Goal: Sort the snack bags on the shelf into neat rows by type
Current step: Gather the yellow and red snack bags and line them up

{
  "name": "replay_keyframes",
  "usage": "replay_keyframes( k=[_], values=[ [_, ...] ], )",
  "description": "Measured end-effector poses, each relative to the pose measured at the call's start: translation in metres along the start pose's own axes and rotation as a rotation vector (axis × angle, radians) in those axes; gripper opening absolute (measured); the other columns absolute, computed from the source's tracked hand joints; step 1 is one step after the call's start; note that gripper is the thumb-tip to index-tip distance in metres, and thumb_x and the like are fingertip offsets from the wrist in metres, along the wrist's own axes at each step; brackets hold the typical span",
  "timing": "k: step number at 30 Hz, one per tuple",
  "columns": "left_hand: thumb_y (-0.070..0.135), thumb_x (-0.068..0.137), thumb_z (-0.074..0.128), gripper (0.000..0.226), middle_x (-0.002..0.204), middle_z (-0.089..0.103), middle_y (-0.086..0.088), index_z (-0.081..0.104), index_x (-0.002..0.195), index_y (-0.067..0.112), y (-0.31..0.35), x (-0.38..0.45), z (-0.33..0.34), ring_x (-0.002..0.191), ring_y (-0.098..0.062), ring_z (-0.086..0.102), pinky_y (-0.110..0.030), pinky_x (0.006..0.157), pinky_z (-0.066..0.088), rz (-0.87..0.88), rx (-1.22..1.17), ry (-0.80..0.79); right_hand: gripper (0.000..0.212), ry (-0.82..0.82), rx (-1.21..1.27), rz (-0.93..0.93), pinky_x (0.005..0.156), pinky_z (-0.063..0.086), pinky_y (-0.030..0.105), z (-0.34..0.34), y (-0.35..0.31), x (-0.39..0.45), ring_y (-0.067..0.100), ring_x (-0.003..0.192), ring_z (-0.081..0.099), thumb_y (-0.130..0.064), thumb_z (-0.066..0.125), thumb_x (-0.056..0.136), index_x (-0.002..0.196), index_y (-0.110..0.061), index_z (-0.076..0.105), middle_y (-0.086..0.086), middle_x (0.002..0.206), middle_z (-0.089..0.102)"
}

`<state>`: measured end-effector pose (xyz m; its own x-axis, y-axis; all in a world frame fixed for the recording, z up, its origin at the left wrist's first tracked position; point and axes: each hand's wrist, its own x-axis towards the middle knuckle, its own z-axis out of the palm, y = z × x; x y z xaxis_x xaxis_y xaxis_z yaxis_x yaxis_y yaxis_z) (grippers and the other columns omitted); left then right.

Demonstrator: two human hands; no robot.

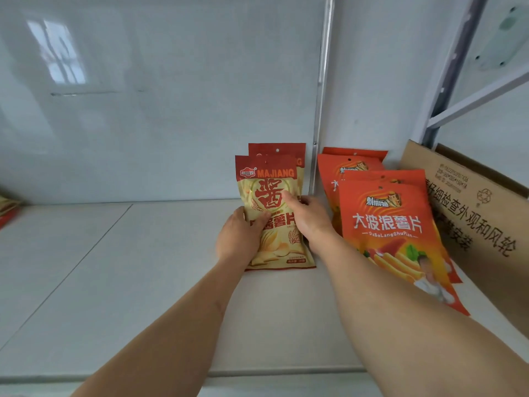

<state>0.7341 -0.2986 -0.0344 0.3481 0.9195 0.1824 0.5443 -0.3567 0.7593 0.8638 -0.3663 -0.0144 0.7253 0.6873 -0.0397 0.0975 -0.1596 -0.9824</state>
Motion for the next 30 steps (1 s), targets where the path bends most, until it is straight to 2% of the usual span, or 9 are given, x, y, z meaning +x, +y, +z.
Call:
replay_keyframes(
  k=[3,7,10,12,15,18,21,24,30],
  values=[
    [0.069,0.089,0.049,0.051,0.109,0.070,0.006,0.060,0.114,0.026,0.003,0.003,0.006,0.097,-0.018,0.065,-0.036,0.077,0.054,0.026,0.030,-0.008,0.052,0.041,-0.051,-0.048,0.093,0.055,0.046,-0.001,0.003,0.004,0.022,0.102,0.068,-0.057,0.062,0.088,0.119,-0.015,0.062,0.001,0.110,0.071],
    [0.066,0.092,0.049,0.050,0.111,0.069,0.004,0.060,0.115,0.024,0.009,0.006,0.015,0.094,-0.016,0.061,-0.030,0.070,0.044,0.035,0.099,0.000,0.031,0.077,-0.089,-0.076,0.094,0.054,0.046,-0.003,0.005,0.011,0.024,0.104,0.065,-0.045,0.059,0.096,0.110,-0.018,0.059,-0.001,0.104,0.065],
    [0.065,0.092,0.049,0.054,0.115,0.068,0.002,0.058,0.122,0.021,0.012,0.009,0.017,0.098,-0.018,0.060,-0.031,0.073,0.045,0.011,0.116,-0.014,0.036,0.089,-0.128,-0.083,0.089,0.051,0.037,-0.004,0.004,0.014,0.022,0.104,0.063,-0.043,0.057,0.098,0.118,-0.013,0.058,0.002,0.107,0.064],
    [0.068,0.092,0.047,0.066,0.123,0.067,-0.001,0.053,0.134,0.018,0.013,0.011,0.014,0.112,-0.022,0.062,-0.036,0.082,0.051,-0.018,0.090,-0.034,0.048,0.129,-0.207,-0.101,0.086,0.047,0.033,-0.004,0.001,0.012,0.024,0.112,0.060,-0.042,0.056,0.098,0.133,-0.011,0.051,0.006,0.123,0.062],
    [0.067,0.095,0.040,0.073,0.135,0.062,-0.006,0.042,0.147,0.017,0.011,0.008,-0.001,0.123,-0.026,0.057,-0.041,0.094,0.049,-0.079,0.089,0.004,0.054,0.281,-0.482,-0.283,0.100,0.042,0.039,-0.003,-0.002,0.004,0.029,0.129,0.048,-0.041,0.055,0.098,0.141,-0.011,0.042,0.010,0.139,0.050],
    [0.052,0.101,0.040,0.054,0.134,0.061,-0.005,0.048,0.141,0.017,0.003,-0.001,-0.026,0.118,-0.027,0.059,-0.035,0.085,0.045,-0.095,0.292,0.101,0.051,0.355,-0.929,-0.609,0.114,0.029,0.045,0.005,-0.003,-0.007,0.030,0.141,0.034,-0.040,0.046,0.101,0.143,-0.013,0.043,0.012,0.151,0.040],
    [0.041,0.104,0.037,0.040,0.126,0.061,-0.004,0.056,0.129,0.017,-0.012,-0.013,-0.054,0.110,-0.028,0.061,-0.033,0.076,0.037,0.011,0.593,0.150,0.032,0.258,-1.117,-0.894,0.109,0.031,0.045,0.022,-0.009,-0.016,0.029,0.130,0.043,-0.028,0.048,0.099,0.126,-0.015,0.061,0.009,0.137,0.053],
    [0.037,0.105,0.035,0.034,0.118,0.061,-0.002,0.057,0.123,0.017,-0.033,-0.022,-0.082,0.106,-0.025,0.061,-0.032,0.070,0.037,0.137,0.861,0.159,0.023,0.112,-1.217,-1.020,0.097,0.036,0.043,0.052,-0.014,-0.028,0.028,0.109,0.054,-0.019,0.051,0.094,0.109,-0.013,0.068,0.006,0.113,0.064],
    [0.033,0.106,0.033,0.031,0.114,0.059,-0.001,0.056,0.119,0.018,-0.084,-0.041,-0.151,0.101,-0.023,0.060,-0.032,0.065,0.037,0.241,1.141,0.123,0.022,-0.092,-1.252,-1.101,0.093,0.038,0.039,0.128,-0.022,-0.066,0.027,0.109,0.055,-0.017,0.049,0.095,0.112,-0.015,0.063,0.004,0.114,0.063]
  ],
)
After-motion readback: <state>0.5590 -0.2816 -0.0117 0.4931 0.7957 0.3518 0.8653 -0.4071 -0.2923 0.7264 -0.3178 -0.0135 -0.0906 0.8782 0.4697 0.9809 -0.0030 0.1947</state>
